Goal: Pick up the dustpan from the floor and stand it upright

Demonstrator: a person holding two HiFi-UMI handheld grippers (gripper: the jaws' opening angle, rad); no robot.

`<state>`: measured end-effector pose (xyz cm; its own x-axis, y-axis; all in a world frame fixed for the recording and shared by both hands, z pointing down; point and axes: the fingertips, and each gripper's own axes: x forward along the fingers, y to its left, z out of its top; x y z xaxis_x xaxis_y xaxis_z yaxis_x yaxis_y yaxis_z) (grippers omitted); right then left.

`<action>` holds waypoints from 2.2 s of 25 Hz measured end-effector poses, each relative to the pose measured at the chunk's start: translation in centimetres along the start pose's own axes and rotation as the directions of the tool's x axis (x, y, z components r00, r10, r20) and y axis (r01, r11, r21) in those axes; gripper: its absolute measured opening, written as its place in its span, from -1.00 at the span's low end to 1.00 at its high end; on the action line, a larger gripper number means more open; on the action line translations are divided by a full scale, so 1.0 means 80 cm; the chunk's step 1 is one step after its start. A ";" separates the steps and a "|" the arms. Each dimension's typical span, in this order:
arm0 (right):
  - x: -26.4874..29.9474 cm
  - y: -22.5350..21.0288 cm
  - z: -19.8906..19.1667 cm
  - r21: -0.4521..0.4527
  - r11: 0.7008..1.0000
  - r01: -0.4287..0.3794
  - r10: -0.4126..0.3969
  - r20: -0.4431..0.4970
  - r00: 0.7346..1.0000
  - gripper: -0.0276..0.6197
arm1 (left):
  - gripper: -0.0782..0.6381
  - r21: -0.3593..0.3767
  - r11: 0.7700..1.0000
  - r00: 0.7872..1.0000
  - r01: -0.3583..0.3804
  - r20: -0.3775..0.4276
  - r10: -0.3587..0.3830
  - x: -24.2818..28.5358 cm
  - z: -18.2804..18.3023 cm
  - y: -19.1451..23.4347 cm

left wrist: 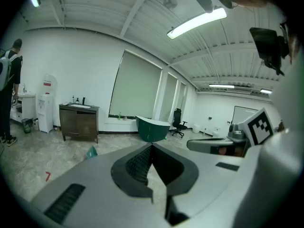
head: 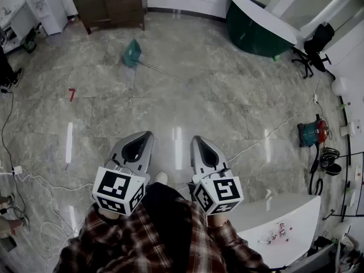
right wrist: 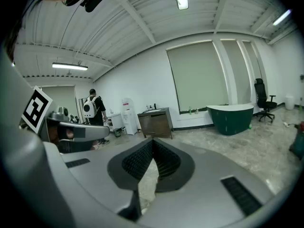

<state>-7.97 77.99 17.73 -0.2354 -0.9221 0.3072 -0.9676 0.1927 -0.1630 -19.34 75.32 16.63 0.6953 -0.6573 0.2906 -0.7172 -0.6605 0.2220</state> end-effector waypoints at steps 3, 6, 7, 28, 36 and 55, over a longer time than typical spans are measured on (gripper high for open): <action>0.018 0.010 -0.006 -0.009 1.000 -0.011 0.011 -0.021 1.000 -0.88 | -0.78 -0.017 1.000 1.000 -0.012 -0.003 0.012 0.000 -0.005 0.020; 0.042 0.017 -0.007 -0.011 1.000 -0.014 0.013 -0.038 0.999 -0.88 | -0.78 -0.031 0.999 1.000 -0.016 -0.008 0.016 0.007 -0.005 0.044; 0.052 0.020 -0.005 -0.011 1.000 -0.014 0.013 -0.043 0.999 -0.88 | -0.78 -0.035 0.999 1.000 -0.014 -0.010 0.014 0.010 -0.003 0.054; 0.328 0.129 0.066 -0.008 0.996 0.092 -0.092 -0.029 0.995 -0.88 | -0.78 -0.010 0.999 0.999 0.045 -0.017 -0.046 0.061 0.085 0.365; 0.361 0.088 0.059 0.005 0.988 0.154 -0.153 -0.084 0.985 -0.88 | -0.78 -0.051 0.998 0.997 0.044 -0.060 -0.047 0.099 0.074 0.406; 0.541 -0.101 0.169 0.023 0.987 0.157 -0.156 -0.053 0.986 -0.88 | -0.78 -0.010 1.000 0.999 0.014 -0.044 -0.014 0.356 0.198 0.467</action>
<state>-9.08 31.98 19.66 -0.0863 -0.9216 0.3784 -0.9903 0.0378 -0.1338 -25.59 26.15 18.49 0.7026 -0.6314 0.3283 -0.7082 -0.6657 0.2353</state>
